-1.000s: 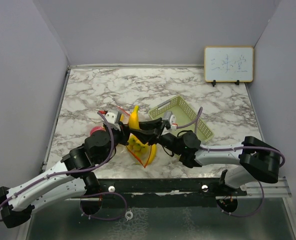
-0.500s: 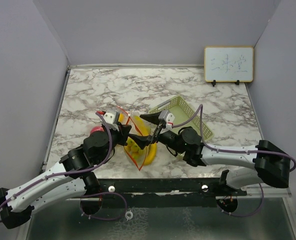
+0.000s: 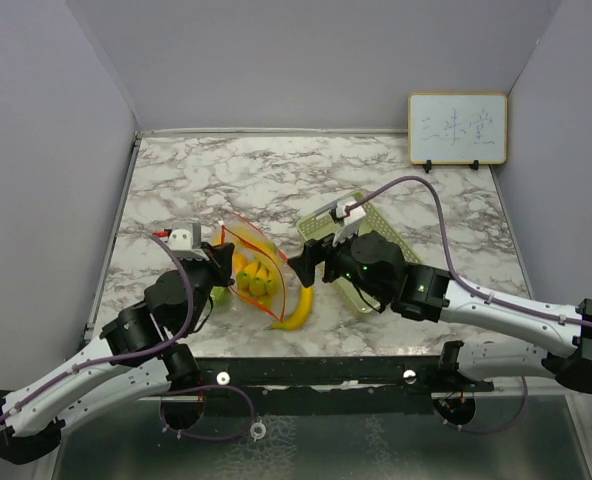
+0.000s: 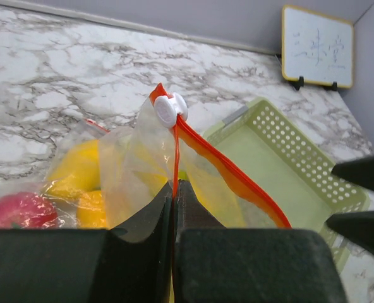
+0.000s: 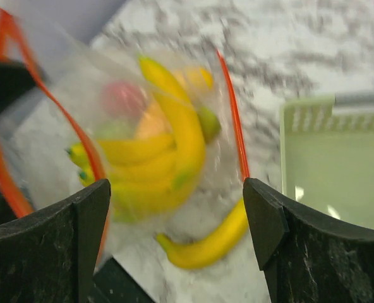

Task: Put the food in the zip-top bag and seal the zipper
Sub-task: Pick up the fake fruit from the center of the board.

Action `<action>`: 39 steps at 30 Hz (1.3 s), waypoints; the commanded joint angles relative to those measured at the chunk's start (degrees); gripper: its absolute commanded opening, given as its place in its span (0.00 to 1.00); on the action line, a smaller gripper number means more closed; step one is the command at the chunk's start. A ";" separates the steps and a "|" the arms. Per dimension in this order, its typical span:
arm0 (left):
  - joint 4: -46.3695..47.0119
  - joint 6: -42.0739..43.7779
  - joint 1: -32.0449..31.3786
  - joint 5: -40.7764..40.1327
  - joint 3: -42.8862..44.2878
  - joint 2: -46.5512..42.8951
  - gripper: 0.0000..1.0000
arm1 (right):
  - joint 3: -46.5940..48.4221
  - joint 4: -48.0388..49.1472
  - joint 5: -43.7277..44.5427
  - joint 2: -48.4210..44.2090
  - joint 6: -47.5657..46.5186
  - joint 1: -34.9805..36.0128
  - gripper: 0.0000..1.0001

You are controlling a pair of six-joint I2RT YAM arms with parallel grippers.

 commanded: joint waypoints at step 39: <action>3.46 -1.52 -0.14 0.85 -1.72 -2.24 0.00 | -9.09 11.03 -2.70 -6.27 -10.99 1.75 0.02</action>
